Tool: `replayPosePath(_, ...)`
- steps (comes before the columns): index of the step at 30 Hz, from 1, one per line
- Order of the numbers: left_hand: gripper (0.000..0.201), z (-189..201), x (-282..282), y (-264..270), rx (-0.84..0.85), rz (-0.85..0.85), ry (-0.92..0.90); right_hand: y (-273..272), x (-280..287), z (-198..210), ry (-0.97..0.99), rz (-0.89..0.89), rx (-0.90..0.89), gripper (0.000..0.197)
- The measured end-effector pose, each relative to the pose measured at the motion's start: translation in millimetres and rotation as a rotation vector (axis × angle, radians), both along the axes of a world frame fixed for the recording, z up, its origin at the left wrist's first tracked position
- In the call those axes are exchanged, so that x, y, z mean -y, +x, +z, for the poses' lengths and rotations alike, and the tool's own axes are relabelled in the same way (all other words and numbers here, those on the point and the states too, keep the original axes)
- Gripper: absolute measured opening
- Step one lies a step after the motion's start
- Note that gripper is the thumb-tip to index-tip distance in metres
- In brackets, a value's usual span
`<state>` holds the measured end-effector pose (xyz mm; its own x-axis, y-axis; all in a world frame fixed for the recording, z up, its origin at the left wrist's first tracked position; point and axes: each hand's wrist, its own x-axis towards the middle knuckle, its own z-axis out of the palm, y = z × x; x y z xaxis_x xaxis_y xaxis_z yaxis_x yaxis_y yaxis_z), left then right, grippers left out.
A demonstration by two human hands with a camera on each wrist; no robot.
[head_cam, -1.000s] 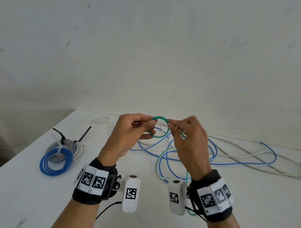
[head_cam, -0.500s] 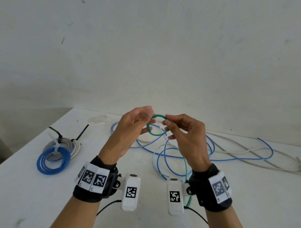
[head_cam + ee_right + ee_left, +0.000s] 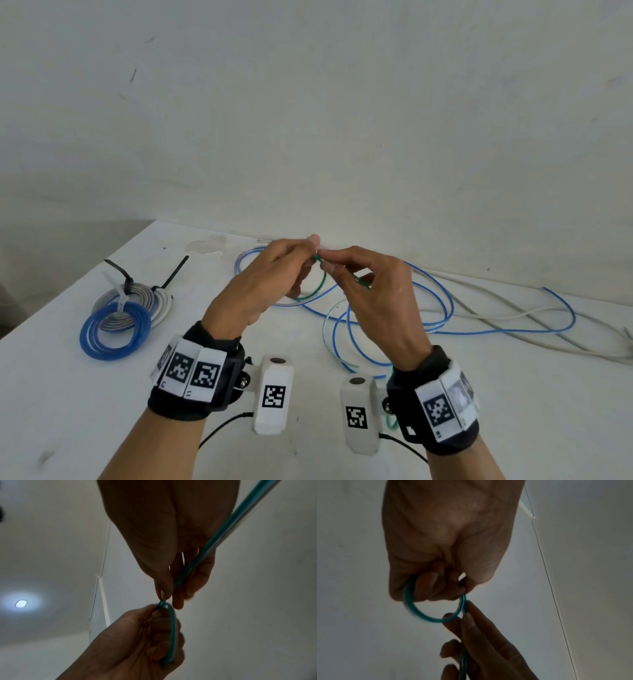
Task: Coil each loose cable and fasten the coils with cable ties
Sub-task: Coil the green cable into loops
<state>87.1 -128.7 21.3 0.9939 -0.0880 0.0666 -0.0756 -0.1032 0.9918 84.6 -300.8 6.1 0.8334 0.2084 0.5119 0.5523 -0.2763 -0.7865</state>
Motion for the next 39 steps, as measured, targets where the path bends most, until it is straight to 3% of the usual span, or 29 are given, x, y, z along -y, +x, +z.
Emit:
replayPosePath(6, 0.041, 8.4, -7.3, 7.8, -0.047, 0.111, -0.567, 1.0, 8.1, 4.9, 0.126, 0.062, -0.150, 0.013)
replayPosePath(10, 0.041, 7.1, -1.8, 7.1, -0.050, 0.114, -0.675, -3.7, -12.7, -3.9, 0.185, 0.062, -0.131, 0.006)
replayPosePath(16, 0.043, 8.8, 2.4, 6.2, -0.070, 0.087, -0.825, -7.4, -27.8, -11.1, 0.355, 0.021, -0.095, 0.018)
replayPosePath(21, 0.043, 8.5, 6.3, 3.7, -0.058, 0.109, -0.854, -8.1, -31.7, -13.7, 0.402, -0.003, -0.080, 0.016)
replayPosePath(25, 0.035, 3.2, 13.6, 5.3, -0.049, 0.152, -0.787, -3.9, -25.7, -13.2, 0.386, -0.064, -0.055, 0.012)
replayPosePath(27, 0.026, 1.0, 12.8, 7.6, 0.020, 0.217, -0.610, 1.7, -13.4, -9.2, 0.357, -0.064, -0.049, 0.012)
replayPosePath(29, 0.030, 0.2, 9.0, 8.0, 0.076, 0.257, -0.417, 5.4, -0.2, -3.4, 0.271, -0.033, -0.050, 0.012)
replayPosePath(33, 0.041, -2.1, 4.2, 3.7, 0.080, 0.093, -0.085, 6.0, 10.7, 1.3, 0.070, 0.048, -0.038, 0.014)
replayPosePath(36, 0.037, -1.5, 6.9, -1.8, -0.004, -0.056, -0.012, 7.0, 13.6, 1.2, -0.010, 0.058, 0.000, 0.018)
replayPosePath(39, 0.038, 0.7, 10.5, -4.6, -0.057, -0.062, 0.059, 7.5, 16.1, -0.5, -0.047, 0.057, 0.003, 0.017)
